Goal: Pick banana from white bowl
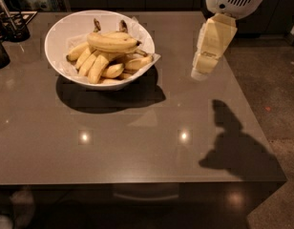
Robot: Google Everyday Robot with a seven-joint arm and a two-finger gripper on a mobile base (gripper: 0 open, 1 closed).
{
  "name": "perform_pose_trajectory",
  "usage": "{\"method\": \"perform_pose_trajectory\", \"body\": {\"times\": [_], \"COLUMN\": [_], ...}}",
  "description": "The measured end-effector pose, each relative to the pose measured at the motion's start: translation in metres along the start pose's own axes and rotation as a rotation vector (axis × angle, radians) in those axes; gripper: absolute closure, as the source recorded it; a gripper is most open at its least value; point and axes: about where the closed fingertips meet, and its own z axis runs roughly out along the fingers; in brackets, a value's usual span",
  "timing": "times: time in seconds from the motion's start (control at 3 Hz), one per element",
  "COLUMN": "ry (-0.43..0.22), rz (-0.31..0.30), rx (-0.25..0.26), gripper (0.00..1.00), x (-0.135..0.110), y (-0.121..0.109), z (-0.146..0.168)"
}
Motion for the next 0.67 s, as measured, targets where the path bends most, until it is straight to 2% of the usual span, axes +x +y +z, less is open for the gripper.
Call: {"method": "perform_pose_trajectory", "body": {"times": [0.33, 0.67], "ry": [0.000, -0.041], "rz": [0.000, 0.019], "rx": [0.000, 0.007], "gripper": [0.00, 0.00], "x": [0.000, -0.021], "y": [0.000, -0.007], "z": [0.000, 0.000]}}
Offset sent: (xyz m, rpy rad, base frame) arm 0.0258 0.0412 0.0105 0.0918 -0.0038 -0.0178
